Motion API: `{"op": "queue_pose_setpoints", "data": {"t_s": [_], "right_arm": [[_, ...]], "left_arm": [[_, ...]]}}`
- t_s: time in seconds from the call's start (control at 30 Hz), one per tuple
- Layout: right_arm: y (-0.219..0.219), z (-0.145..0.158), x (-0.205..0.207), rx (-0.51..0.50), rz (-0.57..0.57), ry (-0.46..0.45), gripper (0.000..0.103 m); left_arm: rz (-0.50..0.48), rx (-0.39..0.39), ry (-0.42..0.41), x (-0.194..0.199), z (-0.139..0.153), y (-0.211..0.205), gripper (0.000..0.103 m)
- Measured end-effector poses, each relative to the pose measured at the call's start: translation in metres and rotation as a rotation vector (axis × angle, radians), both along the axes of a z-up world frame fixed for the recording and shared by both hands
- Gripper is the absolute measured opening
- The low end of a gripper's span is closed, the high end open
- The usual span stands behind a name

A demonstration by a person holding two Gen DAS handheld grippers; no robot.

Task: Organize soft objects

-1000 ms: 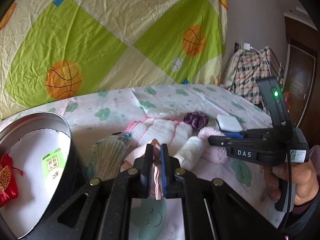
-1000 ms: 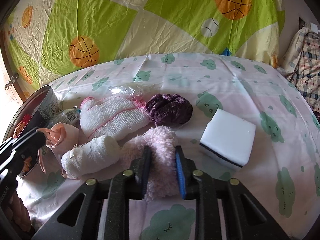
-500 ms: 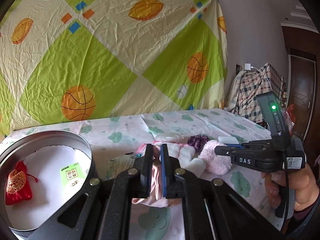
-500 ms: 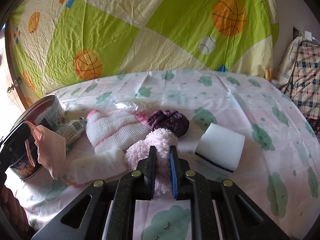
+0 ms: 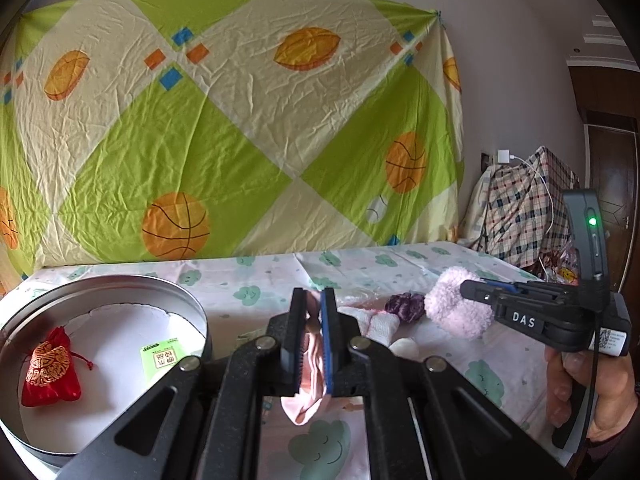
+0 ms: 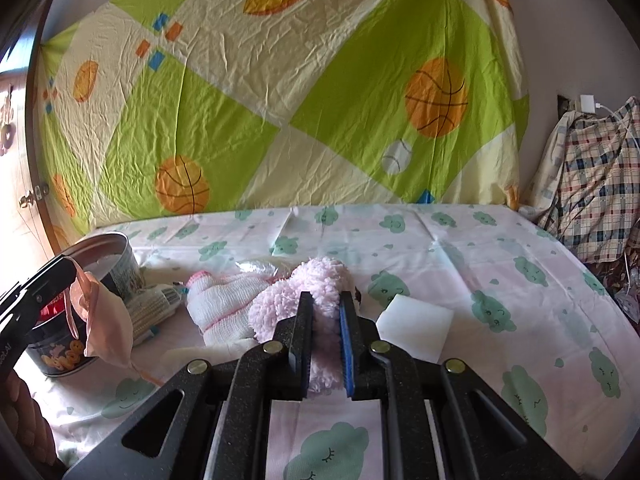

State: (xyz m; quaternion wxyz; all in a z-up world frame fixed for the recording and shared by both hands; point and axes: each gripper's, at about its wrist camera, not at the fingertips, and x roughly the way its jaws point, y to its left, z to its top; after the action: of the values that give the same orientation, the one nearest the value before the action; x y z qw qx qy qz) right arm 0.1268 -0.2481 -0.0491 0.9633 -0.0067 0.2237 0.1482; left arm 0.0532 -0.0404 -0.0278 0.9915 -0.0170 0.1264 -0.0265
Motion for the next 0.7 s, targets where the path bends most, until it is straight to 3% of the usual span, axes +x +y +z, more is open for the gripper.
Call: {"op": "queue_pose_setpoints", "data": {"t_s": [0.47,0.7], "right_arm": [[-0.003,0.012,-0.03,0.02,-0.014,-0.169,0.013],[-0.004,0.013,-0.032,0.045,-0.011,-0.171,0.013]], "left_arm": [[0.001,0.042,-0.097,-0.021,0.007,-0.007,0.005],[-0.019,0.032,-0.123,-0.028,0.008,-0.007,0.005]]}}
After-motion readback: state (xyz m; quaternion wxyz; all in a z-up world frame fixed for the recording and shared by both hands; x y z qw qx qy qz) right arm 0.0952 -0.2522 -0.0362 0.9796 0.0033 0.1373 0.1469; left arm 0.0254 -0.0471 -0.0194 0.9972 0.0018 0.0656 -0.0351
